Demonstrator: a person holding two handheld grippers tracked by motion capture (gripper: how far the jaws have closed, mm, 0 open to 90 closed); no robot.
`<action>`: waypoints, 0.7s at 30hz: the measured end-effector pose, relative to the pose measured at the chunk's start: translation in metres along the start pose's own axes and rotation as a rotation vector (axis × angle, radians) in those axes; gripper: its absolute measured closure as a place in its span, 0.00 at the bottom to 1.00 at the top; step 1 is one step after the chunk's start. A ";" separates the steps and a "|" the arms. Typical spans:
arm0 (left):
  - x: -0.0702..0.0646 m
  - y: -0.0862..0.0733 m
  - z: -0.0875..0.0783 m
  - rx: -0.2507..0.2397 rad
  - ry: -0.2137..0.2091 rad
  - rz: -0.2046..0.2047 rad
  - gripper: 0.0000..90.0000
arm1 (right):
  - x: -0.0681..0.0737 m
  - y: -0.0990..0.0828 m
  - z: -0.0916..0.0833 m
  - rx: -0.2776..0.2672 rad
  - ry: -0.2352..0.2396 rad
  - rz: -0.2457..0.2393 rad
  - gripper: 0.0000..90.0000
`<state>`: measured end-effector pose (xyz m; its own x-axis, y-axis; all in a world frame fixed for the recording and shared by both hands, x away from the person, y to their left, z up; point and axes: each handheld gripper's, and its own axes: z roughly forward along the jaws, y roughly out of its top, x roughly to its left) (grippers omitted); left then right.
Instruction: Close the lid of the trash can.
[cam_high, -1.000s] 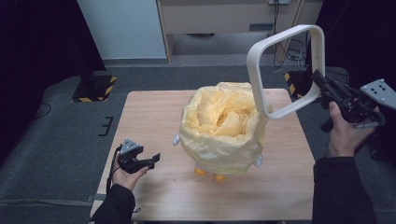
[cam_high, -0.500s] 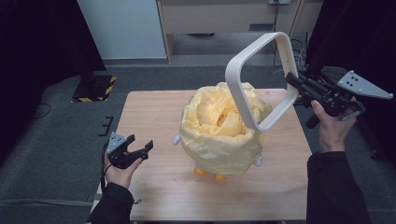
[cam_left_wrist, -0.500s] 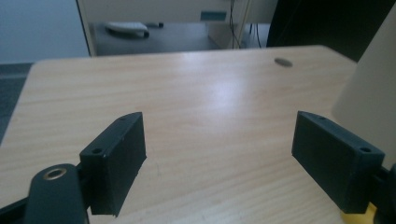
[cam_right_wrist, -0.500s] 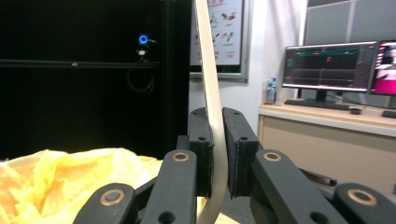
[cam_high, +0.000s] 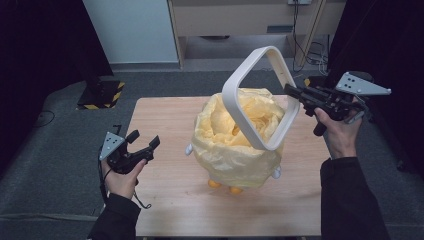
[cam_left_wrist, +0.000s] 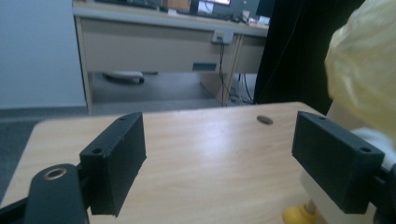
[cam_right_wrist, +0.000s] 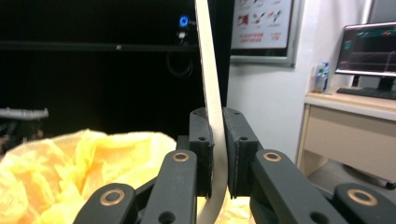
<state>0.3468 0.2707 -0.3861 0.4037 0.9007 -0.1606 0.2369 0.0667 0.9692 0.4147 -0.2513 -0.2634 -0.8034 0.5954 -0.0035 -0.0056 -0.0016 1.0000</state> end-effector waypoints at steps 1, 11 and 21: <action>-0.004 0.008 -0.002 -0.029 -0.005 0.002 0.19 | 0.001 0.000 0.002 0.008 0.002 -0.001 0.92; -0.023 0.053 -0.009 -0.176 -0.045 -0.001 0.18 | 0.007 -0.001 0.016 0.095 0.015 -0.045 0.93; -0.035 0.069 -0.009 -0.207 -0.065 -0.001 0.18 | 0.010 0.002 0.023 0.124 0.064 -0.075 0.93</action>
<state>0.3413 0.2477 -0.3120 0.4615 0.8714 -0.1665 0.0534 0.1601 0.9857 0.4206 -0.2272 -0.2614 -0.8398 0.5378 -0.0744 0.0036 0.1426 0.9898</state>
